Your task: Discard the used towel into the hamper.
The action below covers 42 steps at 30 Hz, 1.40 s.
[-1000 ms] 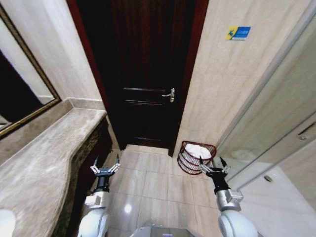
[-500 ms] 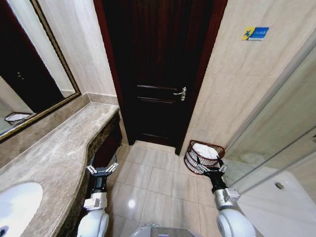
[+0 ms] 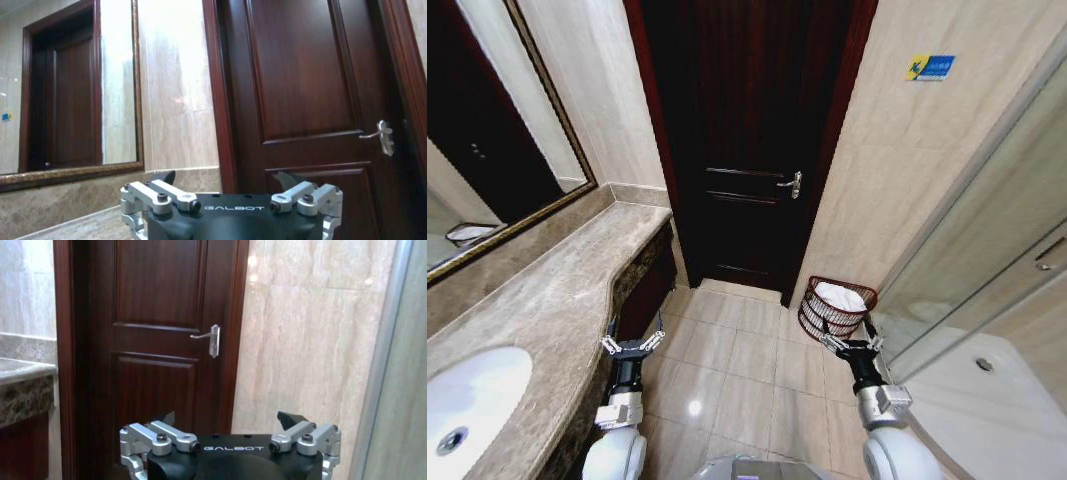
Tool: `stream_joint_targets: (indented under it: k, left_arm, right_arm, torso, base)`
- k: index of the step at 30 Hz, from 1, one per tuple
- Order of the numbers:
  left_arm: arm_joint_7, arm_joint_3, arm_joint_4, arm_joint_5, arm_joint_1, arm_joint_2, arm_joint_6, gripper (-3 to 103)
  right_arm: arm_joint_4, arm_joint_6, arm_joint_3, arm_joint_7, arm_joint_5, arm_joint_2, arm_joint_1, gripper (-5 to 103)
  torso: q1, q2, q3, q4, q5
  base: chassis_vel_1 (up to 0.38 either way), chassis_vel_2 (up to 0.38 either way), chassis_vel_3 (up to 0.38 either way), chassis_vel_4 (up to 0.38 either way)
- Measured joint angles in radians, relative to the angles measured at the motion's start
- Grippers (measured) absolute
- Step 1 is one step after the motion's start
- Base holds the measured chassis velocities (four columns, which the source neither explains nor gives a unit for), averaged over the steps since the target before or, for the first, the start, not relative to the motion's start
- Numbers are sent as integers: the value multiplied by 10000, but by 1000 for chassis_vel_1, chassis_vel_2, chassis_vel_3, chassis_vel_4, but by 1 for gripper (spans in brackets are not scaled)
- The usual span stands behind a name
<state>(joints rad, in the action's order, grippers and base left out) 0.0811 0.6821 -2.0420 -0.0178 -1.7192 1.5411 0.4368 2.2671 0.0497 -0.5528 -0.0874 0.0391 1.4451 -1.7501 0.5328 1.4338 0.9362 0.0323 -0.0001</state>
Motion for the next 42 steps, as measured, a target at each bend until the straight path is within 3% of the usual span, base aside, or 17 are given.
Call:
stream_joint_targets:
  k: [22, 31, 42]
  left_arm:
    - [-61, 16, 146, 339, 105, -273, 37, 100]
    - [-113, -86, 267, 581, 128, -198, 446, 100]
    - [-265, -74, 40, 641, 77, -192, 182, 100]
  right_arm:
    - [86, -80, 546, -673, -425, -9, -122, 100]
    - [111, -83, 575, -714, -472, -29, -192, 100]
    - [319, -104, 616, -753, -463, -11, -251, 100]
  torso:
    - [-2, -1, -1, -3, 1]
    - [-1, -2, 0, 0, 0]
    - [0, -2, 0, 0, 1]
  base:
    - [34, -128, -125, 23]
    - [81, -72, -93, 81]
    - [63, -73, -71, 66]
